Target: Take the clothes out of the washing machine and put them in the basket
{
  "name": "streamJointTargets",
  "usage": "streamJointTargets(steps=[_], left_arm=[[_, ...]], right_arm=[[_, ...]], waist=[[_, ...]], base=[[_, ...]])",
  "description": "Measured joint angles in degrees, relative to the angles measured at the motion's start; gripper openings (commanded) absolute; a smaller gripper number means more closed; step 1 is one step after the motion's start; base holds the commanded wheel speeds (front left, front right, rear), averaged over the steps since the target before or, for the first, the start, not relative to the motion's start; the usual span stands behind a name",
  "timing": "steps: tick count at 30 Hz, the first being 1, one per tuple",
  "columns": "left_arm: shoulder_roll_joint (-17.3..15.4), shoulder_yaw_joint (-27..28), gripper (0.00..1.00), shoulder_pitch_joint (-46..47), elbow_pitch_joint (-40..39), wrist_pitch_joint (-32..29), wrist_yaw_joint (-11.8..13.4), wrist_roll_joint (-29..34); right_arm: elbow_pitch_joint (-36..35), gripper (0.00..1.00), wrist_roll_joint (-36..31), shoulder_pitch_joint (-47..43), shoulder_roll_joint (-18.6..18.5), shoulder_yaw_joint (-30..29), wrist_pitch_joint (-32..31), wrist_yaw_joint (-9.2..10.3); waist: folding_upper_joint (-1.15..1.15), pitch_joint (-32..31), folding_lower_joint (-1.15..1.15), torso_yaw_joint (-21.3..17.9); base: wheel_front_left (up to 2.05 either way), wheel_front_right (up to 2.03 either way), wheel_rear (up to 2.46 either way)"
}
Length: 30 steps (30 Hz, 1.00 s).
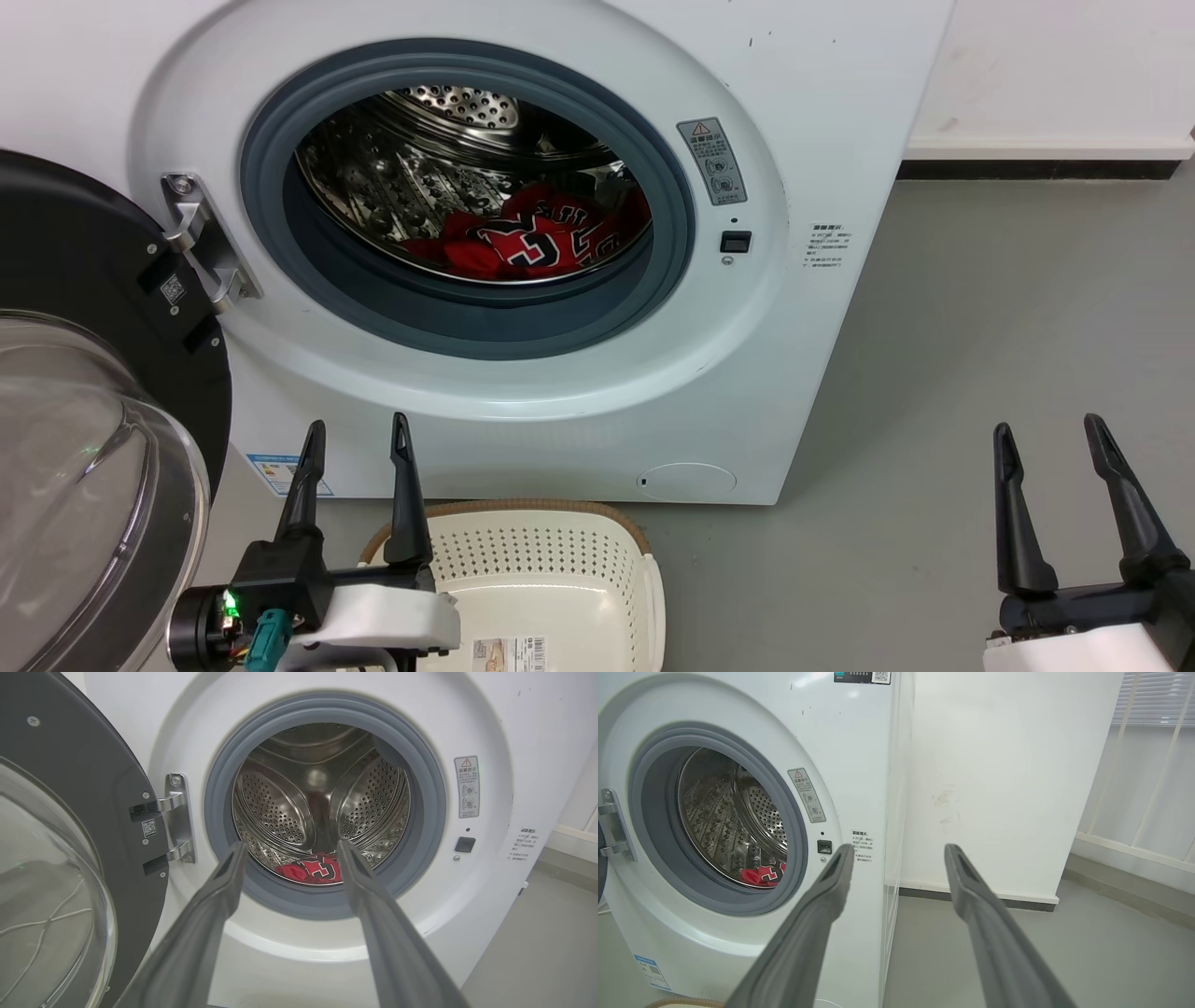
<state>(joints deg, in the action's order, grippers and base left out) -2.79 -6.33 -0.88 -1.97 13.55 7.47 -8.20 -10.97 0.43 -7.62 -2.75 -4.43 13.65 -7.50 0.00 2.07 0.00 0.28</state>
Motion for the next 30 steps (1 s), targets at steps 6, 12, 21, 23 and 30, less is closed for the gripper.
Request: streamJointTargets(steps=[6, 12, 21, 23, 30], left_arm=[[0.0, 0.2, 1.0, -0.1, -0.3, 0.6, -0.4, 2.0], [0.0, 0.4, 1.0, -1.0, -0.1, 1.3, -0.9, 3.1], [0.0, 0.5, 1.0, -1.0, 0.9, 1.5, -0.9, 3.7], [0.0, 0.5, 1.0, -1.0, 1.1, 1.5, -1.0, 3.3], [0.0, 0.8, 1.0, -1.0, 2.0, 1.5, -1.4, 2.5]], right_arm=[[-0.7, 1.0, -2.6, -0.6, 0.0, 0.1, 0.5, 0.0], [-1.4, 1.0, -4.2, -1.1, 0.0, 0.2, 1.1, 0.0], [-1.5, 1.0, -4.0, -1.3, 0.0, -0.3, 1.4, 0.0], [-1.4, 1.0, -3.9, -1.3, 0.0, -0.3, 1.4, 0.0], [-1.1, 1.0, -3.0, -1.3, 0.0, -0.3, 1.4, 0.0]], waist=[[0.0, 0.1, 0.0, 0.1], [0.0, 0.2, 0.0, 0.2], [0.0, 0.6, 0.0, 0.2], [0.0, 0.6, 0.0, 0.2], [0.0, 0.7, 0.0, 0.2]], base=[[0.0, 0.0, 0.0], [0.0, 0.0, 0.0], [0.0, 0.0, 0.0], [0.0, 0.0, 0.0], [0.0, 0.0, 0.0]])
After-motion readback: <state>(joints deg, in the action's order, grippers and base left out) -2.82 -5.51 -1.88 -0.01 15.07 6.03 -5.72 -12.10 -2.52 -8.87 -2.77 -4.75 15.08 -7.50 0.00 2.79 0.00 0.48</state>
